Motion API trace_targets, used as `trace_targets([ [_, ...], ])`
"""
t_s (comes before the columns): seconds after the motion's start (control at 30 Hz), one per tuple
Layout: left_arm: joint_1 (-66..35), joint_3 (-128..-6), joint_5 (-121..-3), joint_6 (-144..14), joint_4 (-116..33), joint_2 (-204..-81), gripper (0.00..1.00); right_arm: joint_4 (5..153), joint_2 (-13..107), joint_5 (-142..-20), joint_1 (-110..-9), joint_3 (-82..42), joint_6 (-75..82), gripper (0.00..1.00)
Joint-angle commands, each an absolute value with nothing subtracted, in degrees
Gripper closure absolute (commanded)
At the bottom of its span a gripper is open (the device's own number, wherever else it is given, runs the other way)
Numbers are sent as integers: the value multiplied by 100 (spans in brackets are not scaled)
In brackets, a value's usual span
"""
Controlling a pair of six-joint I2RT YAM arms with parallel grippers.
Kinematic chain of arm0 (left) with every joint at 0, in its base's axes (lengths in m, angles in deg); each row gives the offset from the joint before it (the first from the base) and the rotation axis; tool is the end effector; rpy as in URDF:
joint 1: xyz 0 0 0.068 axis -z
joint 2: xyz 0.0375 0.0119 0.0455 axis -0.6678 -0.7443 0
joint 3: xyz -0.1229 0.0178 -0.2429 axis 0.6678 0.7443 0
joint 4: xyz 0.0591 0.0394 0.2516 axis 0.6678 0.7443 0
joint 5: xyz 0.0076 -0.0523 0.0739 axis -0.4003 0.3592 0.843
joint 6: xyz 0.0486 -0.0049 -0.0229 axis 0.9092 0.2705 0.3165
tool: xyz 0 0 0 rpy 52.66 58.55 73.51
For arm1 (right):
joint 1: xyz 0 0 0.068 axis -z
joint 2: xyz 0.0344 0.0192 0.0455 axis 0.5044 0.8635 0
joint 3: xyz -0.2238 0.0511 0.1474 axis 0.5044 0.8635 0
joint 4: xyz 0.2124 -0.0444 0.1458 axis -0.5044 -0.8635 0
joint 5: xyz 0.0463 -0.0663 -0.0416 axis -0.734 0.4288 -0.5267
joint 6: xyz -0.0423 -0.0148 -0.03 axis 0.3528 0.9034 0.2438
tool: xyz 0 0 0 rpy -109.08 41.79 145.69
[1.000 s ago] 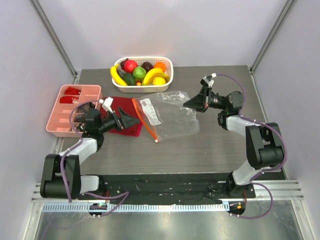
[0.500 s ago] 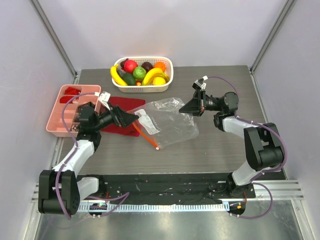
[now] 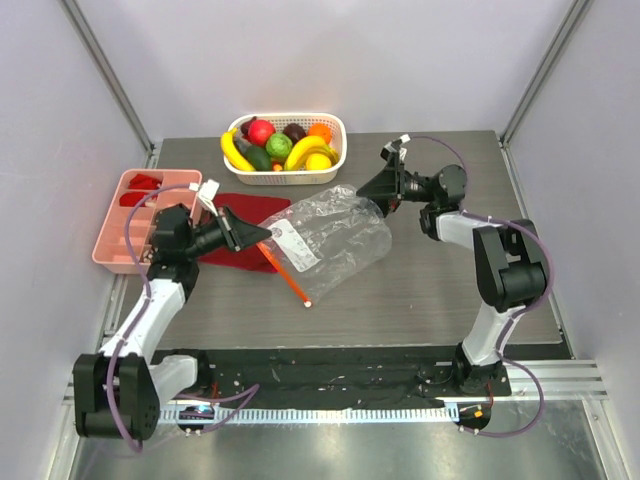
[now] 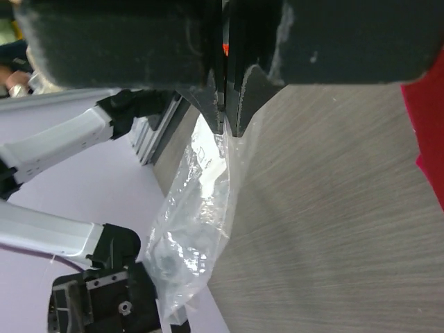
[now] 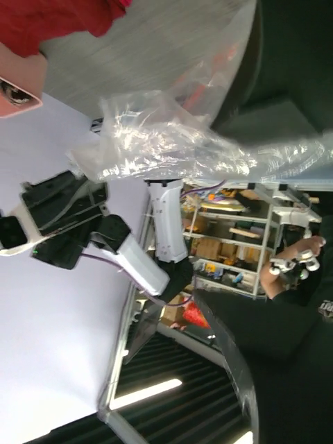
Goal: Place the food in the zip-top bag and seal the zipper
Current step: Pick up the zipper food storage bag at the center of the board.
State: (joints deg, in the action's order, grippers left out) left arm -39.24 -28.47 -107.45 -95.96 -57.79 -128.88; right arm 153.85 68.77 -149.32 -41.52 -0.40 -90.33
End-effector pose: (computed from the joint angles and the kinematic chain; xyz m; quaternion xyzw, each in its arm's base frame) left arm 0.2321 -0.0394 0.2669 0.0370 0.7421 -0.5396 0.3959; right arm 0.3493 0.1046 0.2713 -0.0838 0.6614 0.7371 0.1102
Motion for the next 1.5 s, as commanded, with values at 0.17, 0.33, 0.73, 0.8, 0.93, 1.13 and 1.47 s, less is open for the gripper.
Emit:
trace_targets([
  [0.17,-3900,-3260,-9589,-10718,-4023,-12126,100,5333,6195,-11252,-3574,-3283,-374,0],
  [0.33,-3803,-4191,-7982,-11497,-1634,-12530,100,5418,5212,-9787,-3521,-2846,601,0],
  [0.73,-3741,-4544,-6907,-13424,-769,-12522,100,5260,4445,-8233,-6068,-2097,1340,6],
  [0.8,-3741,-4571,-6881,-13670,-725,-12566,99,5567,4550,-7784,-6876,-2123,1611,6],
  [0.93,-3768,-4632,-6793,-13803,-593,-12680,99,5874,5033,-6286,-7993,-2334,1666,6],
  [1.13,-3864,-4694,-6731,-13856,-505,-12777,98,6122,5412,-5629,-9251,-2527,1692,18],
  [1.47,-3882,-4738,-6828,-13943,-531,-12882,97,6341,5825,-5584,-9568,-2545,1692,30],
])
